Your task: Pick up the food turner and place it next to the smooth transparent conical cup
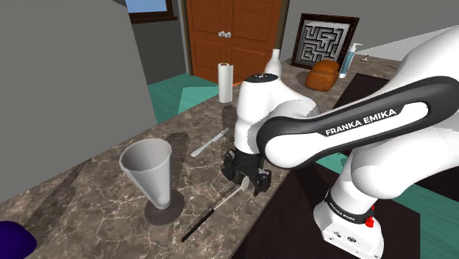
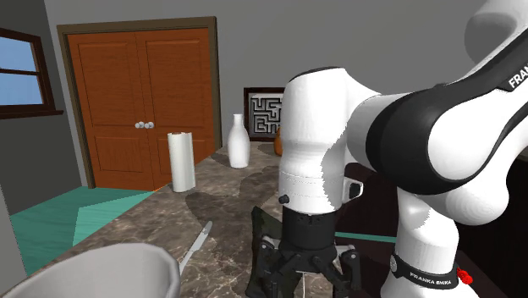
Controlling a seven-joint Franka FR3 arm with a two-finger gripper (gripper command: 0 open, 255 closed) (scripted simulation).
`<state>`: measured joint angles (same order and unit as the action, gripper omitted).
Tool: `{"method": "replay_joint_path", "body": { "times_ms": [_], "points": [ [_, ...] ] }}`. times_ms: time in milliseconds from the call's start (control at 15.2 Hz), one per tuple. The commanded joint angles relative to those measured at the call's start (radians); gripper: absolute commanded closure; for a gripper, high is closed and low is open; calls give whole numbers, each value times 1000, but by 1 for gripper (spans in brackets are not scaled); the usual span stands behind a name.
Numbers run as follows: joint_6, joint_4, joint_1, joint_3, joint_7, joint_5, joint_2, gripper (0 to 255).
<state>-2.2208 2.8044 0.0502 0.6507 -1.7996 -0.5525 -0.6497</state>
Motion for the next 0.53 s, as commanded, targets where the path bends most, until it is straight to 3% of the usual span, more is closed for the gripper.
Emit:
{"method": "replay_joint_path", "body": {
  "times_ms": [0,198,462],
  "points": [
    [47,-15,2,-19,-2,12,-31,0],
    [167,-69,-1,-69,-8,49,-96,0],
    [167,-69,-1,-69,-8,50,-96,0]
  ]
}}
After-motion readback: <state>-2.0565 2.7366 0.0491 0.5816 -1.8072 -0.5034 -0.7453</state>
